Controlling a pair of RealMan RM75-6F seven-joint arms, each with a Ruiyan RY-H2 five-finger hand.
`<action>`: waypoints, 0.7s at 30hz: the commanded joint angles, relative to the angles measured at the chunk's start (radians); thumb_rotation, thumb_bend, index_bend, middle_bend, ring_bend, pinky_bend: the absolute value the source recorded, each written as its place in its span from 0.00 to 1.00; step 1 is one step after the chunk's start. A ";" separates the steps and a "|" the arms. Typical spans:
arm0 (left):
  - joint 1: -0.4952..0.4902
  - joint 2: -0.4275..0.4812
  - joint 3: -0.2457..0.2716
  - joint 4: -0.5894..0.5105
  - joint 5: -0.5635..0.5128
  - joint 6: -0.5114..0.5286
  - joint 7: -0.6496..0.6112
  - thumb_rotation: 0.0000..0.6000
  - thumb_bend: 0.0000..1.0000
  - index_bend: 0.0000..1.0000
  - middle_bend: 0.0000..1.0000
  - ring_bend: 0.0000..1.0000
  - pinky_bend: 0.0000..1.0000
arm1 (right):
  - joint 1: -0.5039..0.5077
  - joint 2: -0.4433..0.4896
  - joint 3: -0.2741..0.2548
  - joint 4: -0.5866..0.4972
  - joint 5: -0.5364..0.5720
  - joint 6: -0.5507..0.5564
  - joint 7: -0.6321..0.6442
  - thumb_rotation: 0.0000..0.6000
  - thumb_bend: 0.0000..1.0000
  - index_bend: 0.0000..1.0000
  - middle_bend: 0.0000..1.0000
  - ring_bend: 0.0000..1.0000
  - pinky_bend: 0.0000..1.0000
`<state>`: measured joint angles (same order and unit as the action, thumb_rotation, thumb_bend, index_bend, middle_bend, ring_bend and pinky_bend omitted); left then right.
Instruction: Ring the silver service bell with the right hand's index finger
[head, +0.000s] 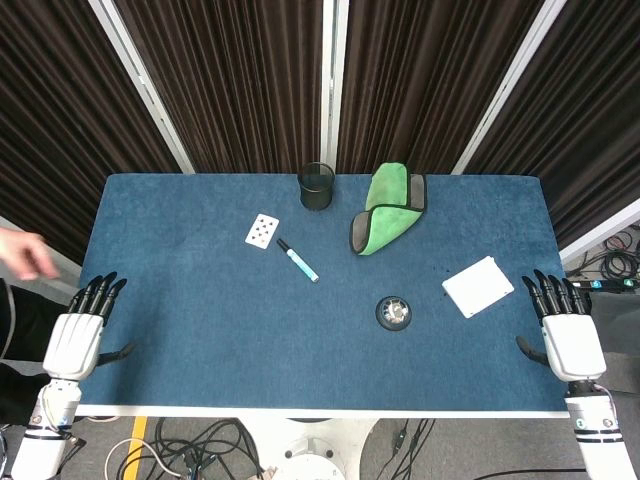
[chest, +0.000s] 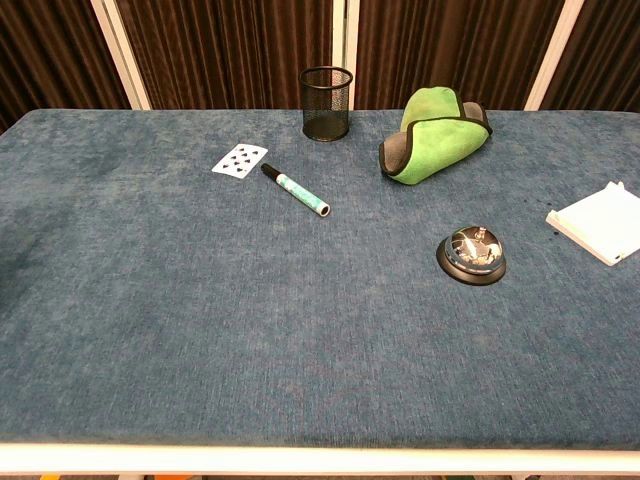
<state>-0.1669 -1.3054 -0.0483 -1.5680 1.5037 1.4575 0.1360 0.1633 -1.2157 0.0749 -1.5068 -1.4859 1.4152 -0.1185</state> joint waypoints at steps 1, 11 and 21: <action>0.000 0.000 0.000 0.001 0.000 0.000 -0.001 1.00 0.03 0.09 0.01 0.00 0.16 | 0.000 -0.001 -0.001 0.001 -0.001 -0.001 -0.001 1.00 0.12 0.00 0.00 0.00 0.00; 0.002 -0.005 0.001 0.012 0.000 0.000 -0.011 1.00 0.03 0.09 0.01 0.00 0.16 | 0.003 -0.009 -0.005 0.012 -0.002 -0.008 0.002 1.00 0.12 0.00 0.00 0.00 0.00; 0.005 -0.003 0.003 0.012 -0.003 0.000 -0.017 1.00 0.03 0.09 0.01 0.00 0.16 | 0.008 -0.044 -0.008 0.033 -0.032 0.012 -0.016 1.00 0.32 0.00 0.17 0.10 0.11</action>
<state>-0.1622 -1.3077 -0.0459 -1.5562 1.5006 1.4570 0.1199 0.1703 -1.2527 0.0664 -1.4767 -1.5107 1.4189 -0.1204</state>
